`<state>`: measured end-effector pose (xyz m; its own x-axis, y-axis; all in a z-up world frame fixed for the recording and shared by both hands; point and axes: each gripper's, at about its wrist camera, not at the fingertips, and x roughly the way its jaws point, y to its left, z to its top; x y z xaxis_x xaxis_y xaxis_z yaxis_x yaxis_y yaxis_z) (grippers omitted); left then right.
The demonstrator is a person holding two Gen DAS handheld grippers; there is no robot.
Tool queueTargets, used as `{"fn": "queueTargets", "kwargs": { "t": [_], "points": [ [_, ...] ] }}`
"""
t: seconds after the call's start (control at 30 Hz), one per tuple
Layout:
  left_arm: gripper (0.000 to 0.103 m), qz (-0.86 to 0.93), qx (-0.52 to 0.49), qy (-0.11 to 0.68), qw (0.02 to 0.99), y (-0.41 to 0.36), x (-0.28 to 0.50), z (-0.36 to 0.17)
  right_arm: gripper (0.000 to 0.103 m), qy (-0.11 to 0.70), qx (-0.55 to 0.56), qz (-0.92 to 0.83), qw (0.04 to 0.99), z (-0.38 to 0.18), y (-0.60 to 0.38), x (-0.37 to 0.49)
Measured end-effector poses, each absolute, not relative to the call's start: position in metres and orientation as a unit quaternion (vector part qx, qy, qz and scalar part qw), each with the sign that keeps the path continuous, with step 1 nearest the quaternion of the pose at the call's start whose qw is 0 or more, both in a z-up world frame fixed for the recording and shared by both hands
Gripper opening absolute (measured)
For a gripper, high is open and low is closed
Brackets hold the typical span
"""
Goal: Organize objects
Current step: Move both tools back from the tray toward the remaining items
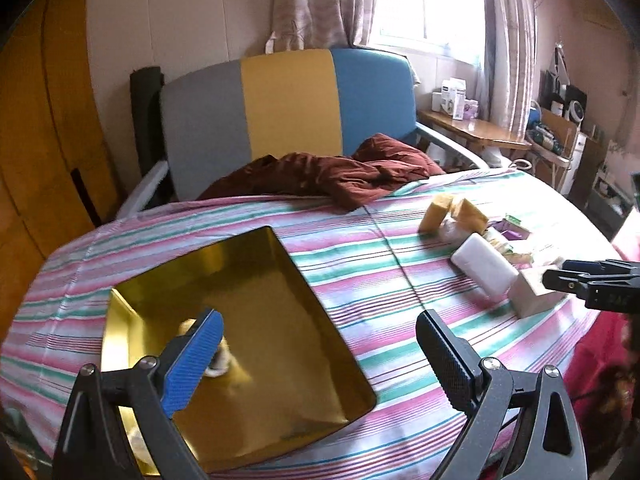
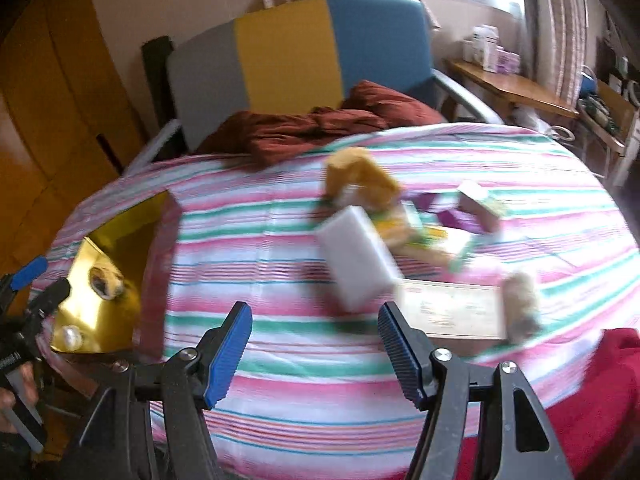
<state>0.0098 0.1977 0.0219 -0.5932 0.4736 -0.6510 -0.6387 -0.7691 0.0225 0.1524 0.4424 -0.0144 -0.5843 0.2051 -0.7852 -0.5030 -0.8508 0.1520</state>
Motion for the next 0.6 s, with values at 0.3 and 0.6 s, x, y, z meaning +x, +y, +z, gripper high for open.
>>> {"fn": "queueTargets", "kwargs": {
  "t": [0.3,0.6],
  "points": [
    [0.098,0.855,-0.346,0.128,0.364,0.228,0.017,0.014,0.079,0.087,-0.518,0.828,0.196,-0.031,0.488,0.187],
    [0.098,0.827,-0.375,0.146,0.392,0.26,0.024,-0.001,0.079,-0.034,-0.6,0.787,0.14,-0.061,0.501,0.142]
  ]
}}
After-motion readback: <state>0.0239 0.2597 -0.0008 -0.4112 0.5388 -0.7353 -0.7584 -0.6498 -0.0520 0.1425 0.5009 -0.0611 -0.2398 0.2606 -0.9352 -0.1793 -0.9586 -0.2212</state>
